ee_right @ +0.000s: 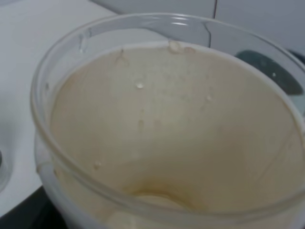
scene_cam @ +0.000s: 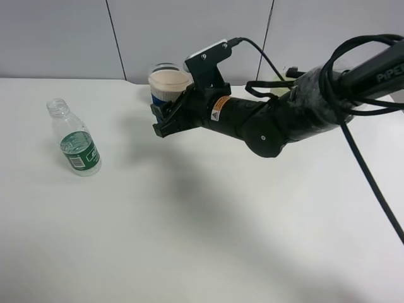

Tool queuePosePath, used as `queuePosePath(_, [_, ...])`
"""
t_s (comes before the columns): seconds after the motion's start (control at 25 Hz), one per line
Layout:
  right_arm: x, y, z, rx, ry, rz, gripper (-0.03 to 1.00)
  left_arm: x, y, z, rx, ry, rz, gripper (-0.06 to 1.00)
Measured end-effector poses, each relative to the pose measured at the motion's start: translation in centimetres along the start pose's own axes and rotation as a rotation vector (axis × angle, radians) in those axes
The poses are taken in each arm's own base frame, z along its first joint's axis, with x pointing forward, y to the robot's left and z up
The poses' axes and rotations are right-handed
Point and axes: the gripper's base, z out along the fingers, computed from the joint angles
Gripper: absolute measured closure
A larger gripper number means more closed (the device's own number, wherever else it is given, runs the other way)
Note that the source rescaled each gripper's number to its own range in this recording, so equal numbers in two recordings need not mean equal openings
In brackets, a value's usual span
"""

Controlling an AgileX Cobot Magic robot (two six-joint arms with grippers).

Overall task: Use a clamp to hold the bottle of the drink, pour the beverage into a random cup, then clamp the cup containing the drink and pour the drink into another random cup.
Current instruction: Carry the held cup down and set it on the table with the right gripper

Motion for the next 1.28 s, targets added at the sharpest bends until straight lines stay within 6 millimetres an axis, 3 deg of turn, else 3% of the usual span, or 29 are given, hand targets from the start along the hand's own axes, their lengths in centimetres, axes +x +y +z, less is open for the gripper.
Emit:
queuePosePath(0.24, [3.7, 0.3, 1.1, -0.008, 0.081, -0.005, 0.94, 0.0, 0.0, 0.0, 0.000, 0.000, 0.000, -0.06])
queuePosePath(0.52, [6.7, 0.6, 2.0, -0.013, 0.096, -0.019, 0.94, 0.0, 0.0, 0.0, 0.000, 0.000, 0.000, -0.06])
queuePosePath(1.28, [7.6, 0.7, 2.3, -0.015, 0.055, -0.089, 0.94, 0.0, 0.0, 0.0, 0.000, 0.000, 0.000, -0.06])
